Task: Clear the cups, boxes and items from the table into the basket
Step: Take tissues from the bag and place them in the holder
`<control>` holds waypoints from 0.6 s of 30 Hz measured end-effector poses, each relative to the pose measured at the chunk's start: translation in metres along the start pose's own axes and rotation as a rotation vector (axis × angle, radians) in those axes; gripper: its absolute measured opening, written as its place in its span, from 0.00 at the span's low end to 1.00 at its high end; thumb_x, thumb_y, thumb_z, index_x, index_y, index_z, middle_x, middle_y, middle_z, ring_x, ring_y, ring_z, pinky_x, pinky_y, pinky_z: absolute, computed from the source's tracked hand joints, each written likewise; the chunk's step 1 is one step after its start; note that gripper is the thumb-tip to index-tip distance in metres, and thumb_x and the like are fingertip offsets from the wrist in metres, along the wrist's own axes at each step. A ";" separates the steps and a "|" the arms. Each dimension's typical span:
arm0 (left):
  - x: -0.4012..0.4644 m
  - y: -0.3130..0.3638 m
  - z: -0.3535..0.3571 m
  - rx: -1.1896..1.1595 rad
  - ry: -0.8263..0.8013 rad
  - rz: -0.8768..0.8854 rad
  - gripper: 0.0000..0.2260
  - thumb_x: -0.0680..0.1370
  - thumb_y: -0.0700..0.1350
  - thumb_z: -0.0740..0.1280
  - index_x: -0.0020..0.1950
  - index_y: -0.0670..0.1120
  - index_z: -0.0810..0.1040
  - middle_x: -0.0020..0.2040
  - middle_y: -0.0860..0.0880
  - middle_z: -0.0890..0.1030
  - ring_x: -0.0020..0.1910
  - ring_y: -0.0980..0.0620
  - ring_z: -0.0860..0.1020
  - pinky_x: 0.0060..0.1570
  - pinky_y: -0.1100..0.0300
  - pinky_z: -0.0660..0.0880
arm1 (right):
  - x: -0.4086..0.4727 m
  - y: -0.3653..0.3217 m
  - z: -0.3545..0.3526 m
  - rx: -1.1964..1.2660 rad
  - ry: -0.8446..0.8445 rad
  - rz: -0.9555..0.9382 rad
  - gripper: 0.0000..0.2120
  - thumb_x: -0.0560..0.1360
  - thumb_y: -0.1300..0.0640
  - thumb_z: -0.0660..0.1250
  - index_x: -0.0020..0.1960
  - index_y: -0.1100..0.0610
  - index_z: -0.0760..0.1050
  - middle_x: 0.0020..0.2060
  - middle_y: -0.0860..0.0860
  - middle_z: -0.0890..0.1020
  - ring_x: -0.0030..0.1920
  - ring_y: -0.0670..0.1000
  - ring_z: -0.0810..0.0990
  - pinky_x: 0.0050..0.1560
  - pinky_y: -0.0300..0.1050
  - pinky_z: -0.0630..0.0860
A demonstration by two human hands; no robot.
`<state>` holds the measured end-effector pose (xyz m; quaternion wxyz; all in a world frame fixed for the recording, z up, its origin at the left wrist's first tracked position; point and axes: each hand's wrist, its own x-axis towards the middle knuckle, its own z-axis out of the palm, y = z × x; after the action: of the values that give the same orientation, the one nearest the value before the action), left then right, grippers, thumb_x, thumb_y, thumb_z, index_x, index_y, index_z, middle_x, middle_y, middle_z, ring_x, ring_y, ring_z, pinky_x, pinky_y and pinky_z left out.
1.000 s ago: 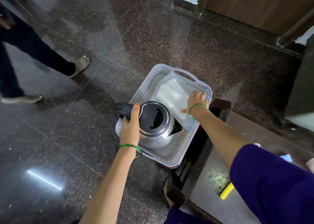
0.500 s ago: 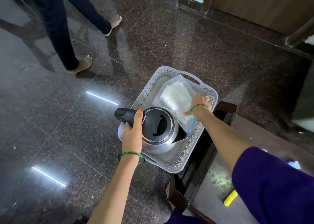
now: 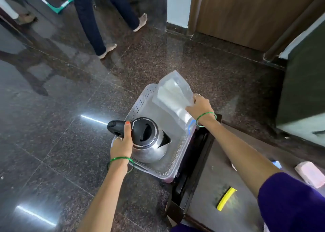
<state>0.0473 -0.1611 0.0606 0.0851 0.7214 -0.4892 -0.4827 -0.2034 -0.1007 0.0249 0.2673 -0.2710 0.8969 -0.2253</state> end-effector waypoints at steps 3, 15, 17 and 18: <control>-0.022 0.002 -0.003 -0.062 -0.017 -0.038 0.37 0.78 0.68 0.51 0.73 0.40 0.66 0.72 0.40 0.69 0.68 0.41 0.70 0.67 0.48 0.66 | -0.024 0.018 -0.031 0.204 0.078 0.003 0.09 0.68 0.60 0.70 0.39 0.58 0.68 0.34 0.50 0.72 0.38 0.55 0.71 0.33 0.46 0.66; -0.233 0.015 0.087 -0.131 -0.338 0.477 0.27 0.77 0.59 0.65 0.73 0.49 0.66 0.67 0.52 0.75 0.66 0.52 0.73 0.59 0.66 0.72 | -0.192 0.135 -0.154 0.917 -0.064 0.146 0.08 0.64 0.64 0.77 0.42 0.57 0.81 0.41 0.54 0.85 0.42 0.56 0.83 0.47 0.51 0.81; -0.262 0.020 0.109 -0.328 -0.571 0.267 0.22 0.74 0.58 0.70 0.65 0.52 0.74 0.57 0.52 0.82 0.56 0.54 0.80 0.43 0.69 0.78 | -0.219 0.147 -0.174 0.954 -0.119 0.098 0.07 0.65 0.63 0.77 0.42 0.57 0.82 0.41 0.53 0.86 0.43 0.55 0.84 0.45 0.48 0.81; -0.273 0.021 0.119 -0.450 -0.690 0.132 0.23 0.72 0.57 0.72 0.65 0.51 0.76 0.56 0.50 0.84 0.54 0.51 0.82 0.43 0.62 0.80 | -0.232 0.153 -0.185 0.974 -0.154 0.073 0.08 0.66 0.63 0.76 0.44 0.58 0.81 0.41 0.52 0.86 0.43 0.54 0.85 0.43 0.46 0.81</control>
<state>-0.0734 0.0848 0.1783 0.1024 0.4481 -0.4165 -0.7844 -0.2055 0.2030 0.1634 0.4362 -0.0991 0.6739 -0.5881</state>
